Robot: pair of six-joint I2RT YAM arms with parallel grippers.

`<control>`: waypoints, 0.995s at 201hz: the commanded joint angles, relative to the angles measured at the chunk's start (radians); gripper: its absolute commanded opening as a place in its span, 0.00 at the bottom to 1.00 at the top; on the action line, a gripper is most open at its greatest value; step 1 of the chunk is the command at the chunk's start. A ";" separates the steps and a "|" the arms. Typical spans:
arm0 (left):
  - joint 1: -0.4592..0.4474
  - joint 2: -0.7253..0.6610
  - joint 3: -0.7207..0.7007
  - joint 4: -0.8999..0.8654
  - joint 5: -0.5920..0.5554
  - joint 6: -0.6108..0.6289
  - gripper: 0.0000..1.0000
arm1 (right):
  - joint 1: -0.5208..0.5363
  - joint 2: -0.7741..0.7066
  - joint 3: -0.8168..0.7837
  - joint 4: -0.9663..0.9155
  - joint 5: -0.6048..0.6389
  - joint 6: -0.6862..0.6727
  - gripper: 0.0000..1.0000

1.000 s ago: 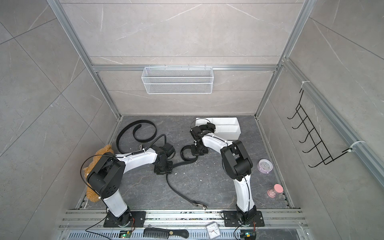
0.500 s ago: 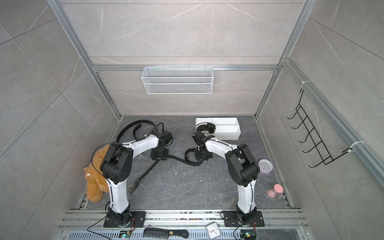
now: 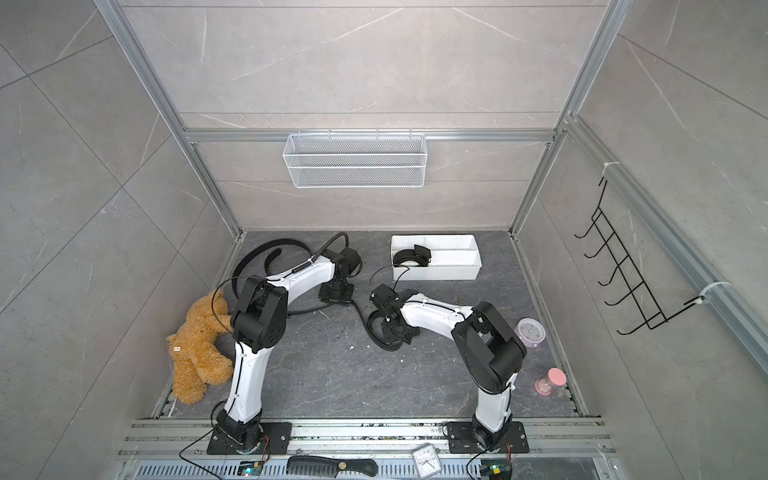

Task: Place the belts into the storage roll
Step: Roll the belt at the center of the board.

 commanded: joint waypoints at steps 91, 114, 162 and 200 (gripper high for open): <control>-0.129 0.045 0.086 -0.023 -0.041 0.114 0.55 | 0.105 -0.185 -0.278 -0.212 -0.041 0.161 0.00; -0.129 0.164 0.291 -0.210 -0.056 0.288 0.60 | 0.122 -0.222 -0.322 -0.210 -0.035 0.189 0.00; -0.132 0.148 0.363 -0.248 -0.073 0.434 0.83 | 0.184 -0.197 -0.308 -0.167 -0.029 0.209 0.00; -0.132 -0.101 0.141 -0.041 0.024 0.386 0.90 | 0.201 -0.147 -0.261 -0.155 -0.025 0.210 0.00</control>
